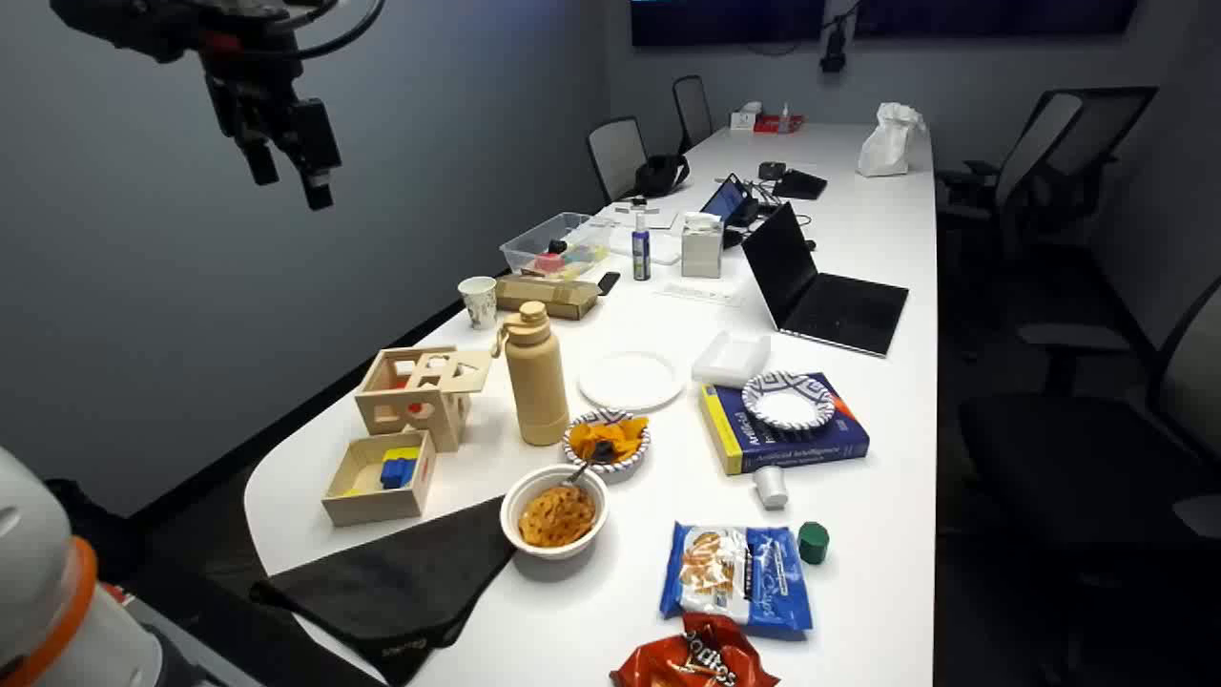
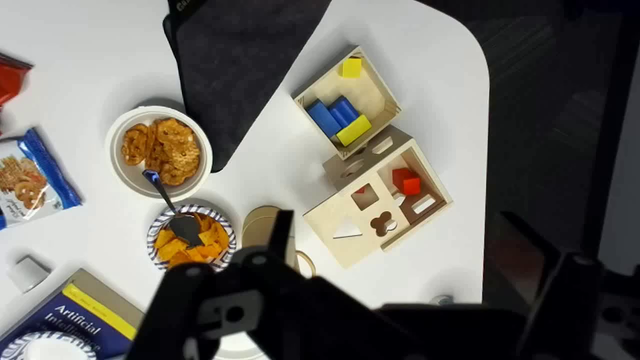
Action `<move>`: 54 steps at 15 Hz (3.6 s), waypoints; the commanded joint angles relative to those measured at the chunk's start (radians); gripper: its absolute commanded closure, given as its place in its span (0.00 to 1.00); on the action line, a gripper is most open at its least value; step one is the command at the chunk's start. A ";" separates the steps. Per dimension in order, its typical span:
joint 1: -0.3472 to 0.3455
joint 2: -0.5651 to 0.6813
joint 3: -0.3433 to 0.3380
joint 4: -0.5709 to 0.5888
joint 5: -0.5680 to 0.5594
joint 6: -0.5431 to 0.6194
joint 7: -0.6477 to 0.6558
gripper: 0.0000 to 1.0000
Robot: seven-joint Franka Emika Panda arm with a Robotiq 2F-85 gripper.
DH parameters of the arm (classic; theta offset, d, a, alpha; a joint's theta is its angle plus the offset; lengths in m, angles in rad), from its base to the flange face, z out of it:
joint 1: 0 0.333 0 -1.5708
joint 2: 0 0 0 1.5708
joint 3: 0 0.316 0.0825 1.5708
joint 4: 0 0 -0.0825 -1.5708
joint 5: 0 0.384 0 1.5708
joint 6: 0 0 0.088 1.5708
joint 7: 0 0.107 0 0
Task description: Use the spoon to stir the contents of the small plate
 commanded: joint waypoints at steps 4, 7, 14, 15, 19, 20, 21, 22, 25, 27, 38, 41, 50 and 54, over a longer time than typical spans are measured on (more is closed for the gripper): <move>-0.009 0.047 -0.047 0.025 0.015 -0.019 -0.088 0.00; -0.017 0.106 -0.154 0.030 0.022 -0.034 -0.258 0.00; -0.086 0.380 -0.426 0.094 0.060 -0.034 -0.711 0.00; -0.094 0.431 -0.444 0.107 0.081 -0.022 -0.754 0.00; -0.138 0.616 -0.442 0.144 0.195 0.047 -0.845 0.00; -0.151 0.649 -0.429 0.143 0.219 0.080 -0.854 0.00; -0.164 0.685 -0.414 0.141 0.245 0.118 -0.862 0.00; -0.178 0.714 -0.400 0.135 0.264 0.167 -0.860 0.00; -0.217 0.805 -0.359 0.135 0.308 0.269 -0.851 0.00; -0.248 0.859 -0.337 0.140 0.334 0.298 -0.857 0.00; -0.448 1.126 -0.248 0.270 0.490 0.236 -0.942 0.00; -0.482 1.195 -0.232 0.326 0.514 0.197 -0.954 0.00; -0.541 1.362 -0.197 0.446 0.554 0.075 -0.955 0.00; -0.551 1.401 -0.193 0.473 0.574 0.042 -0.955 0.00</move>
